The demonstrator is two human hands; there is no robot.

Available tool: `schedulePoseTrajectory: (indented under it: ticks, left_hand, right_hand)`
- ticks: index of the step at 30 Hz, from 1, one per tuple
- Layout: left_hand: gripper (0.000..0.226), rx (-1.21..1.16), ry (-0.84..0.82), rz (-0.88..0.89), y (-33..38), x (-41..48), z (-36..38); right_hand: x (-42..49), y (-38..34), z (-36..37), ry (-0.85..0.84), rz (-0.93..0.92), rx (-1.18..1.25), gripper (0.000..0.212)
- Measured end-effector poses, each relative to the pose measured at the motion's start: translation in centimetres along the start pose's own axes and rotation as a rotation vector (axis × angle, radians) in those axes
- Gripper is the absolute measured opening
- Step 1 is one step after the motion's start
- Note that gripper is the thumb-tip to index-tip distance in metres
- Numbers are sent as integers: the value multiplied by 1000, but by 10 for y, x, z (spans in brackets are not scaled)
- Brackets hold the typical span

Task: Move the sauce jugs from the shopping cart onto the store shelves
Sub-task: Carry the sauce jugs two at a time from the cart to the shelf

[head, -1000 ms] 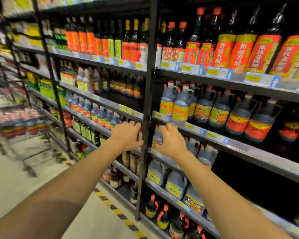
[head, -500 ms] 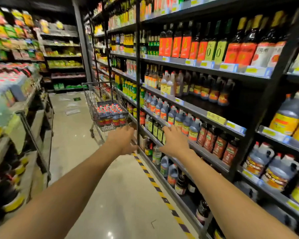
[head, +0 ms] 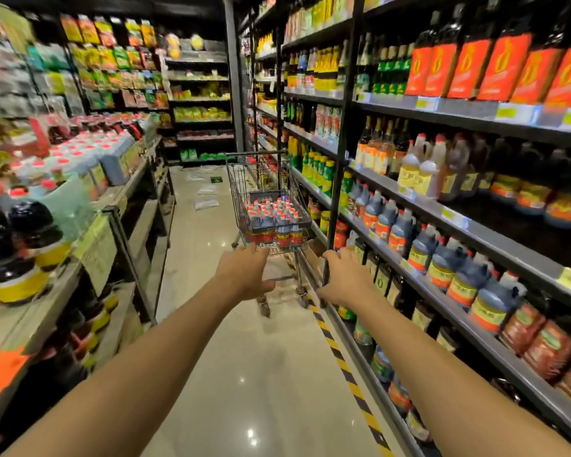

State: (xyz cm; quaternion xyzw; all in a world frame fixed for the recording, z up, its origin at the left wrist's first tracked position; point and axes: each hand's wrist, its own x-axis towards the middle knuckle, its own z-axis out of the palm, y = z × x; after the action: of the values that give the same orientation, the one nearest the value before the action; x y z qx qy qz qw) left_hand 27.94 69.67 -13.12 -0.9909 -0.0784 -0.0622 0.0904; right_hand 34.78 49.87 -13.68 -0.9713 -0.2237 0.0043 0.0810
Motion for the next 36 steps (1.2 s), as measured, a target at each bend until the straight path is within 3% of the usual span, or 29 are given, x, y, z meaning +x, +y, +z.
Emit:
schedulePoseTrajectory:
  ticks: [14, 19, 26, 36]
  left_hand:
    - [69, -24, -49, -138, -94, 252, 56]
    - [67, -9, -83, -154, -141, 338, 83]
    - [82, -50, -54, -116, -218, 489, 111]
    - [77, -53, -122, -32, -266, 670, 175]
  right_hand:
    - [298, -20, 30, -36, -99, -10, 77]
    - [398, -35, 44, -74, -91, -9, 85]
    - [553, -66, 47, -61, -34, 1, 78]
    - [732, -60, 70, -121, 57, 46, 85]
